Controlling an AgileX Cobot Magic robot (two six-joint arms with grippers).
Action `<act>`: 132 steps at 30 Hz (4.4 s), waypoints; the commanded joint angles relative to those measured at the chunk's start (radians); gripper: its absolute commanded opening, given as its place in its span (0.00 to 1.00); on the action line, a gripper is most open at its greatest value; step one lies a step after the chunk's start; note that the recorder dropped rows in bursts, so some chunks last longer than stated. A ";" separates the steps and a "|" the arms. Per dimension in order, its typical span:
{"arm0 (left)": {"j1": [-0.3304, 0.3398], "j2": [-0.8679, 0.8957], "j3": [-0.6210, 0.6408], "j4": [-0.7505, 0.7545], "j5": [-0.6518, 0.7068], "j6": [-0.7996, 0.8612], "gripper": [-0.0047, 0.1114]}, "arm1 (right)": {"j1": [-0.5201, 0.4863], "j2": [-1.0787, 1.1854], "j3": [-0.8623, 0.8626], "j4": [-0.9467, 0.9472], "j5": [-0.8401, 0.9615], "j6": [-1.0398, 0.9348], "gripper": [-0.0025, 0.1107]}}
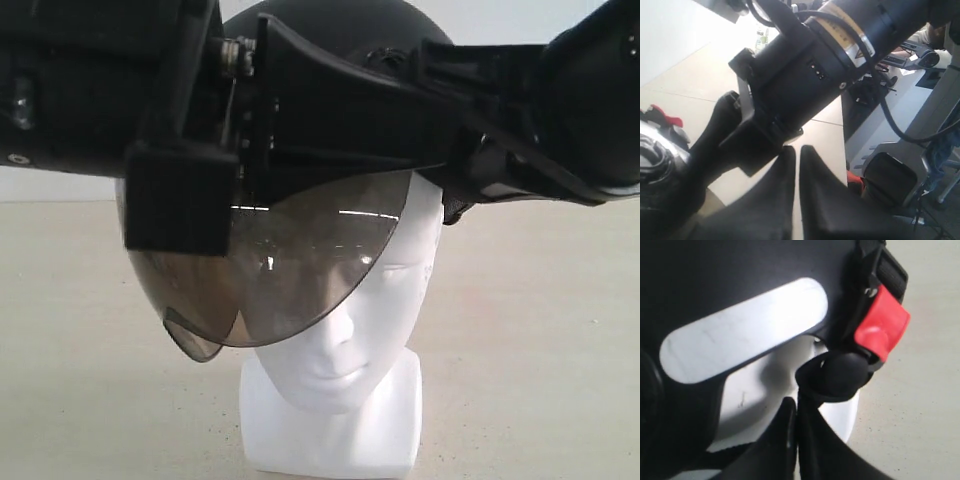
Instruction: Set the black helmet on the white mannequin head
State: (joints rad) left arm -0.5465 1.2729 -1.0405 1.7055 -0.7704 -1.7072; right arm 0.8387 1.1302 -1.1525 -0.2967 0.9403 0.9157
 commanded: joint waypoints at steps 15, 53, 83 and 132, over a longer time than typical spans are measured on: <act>0.002 -0.397 0.202 0.039 0.320 -0.160 0.08 | -0.001 -0.181 0.172 -0.039 0.088 -0.055 0.02; 0.002 -0.253 0.275 0.033 0.292 -0.116 0.08 | -0.003 -0.205 0.293 -0.478 0.137 0.048 0.02; 0.102 -0.319 0.298 0.039 0.891 -0.023 0.08 | -0.003 -0.211 0.150 -0.655 -0.164 0.046 0.02; 0.650 -0.028 0.073 0.018 -0.451 -0.069 0.08 | -0.122 -0.099 0.153 -0.435 -0.305 -0.001 0.02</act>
State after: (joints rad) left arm 0.1126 1.2820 -0.9718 1.7172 -1.2125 -1.7573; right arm 0.7554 1.0312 -0.9960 -0.7875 0.6739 0.9492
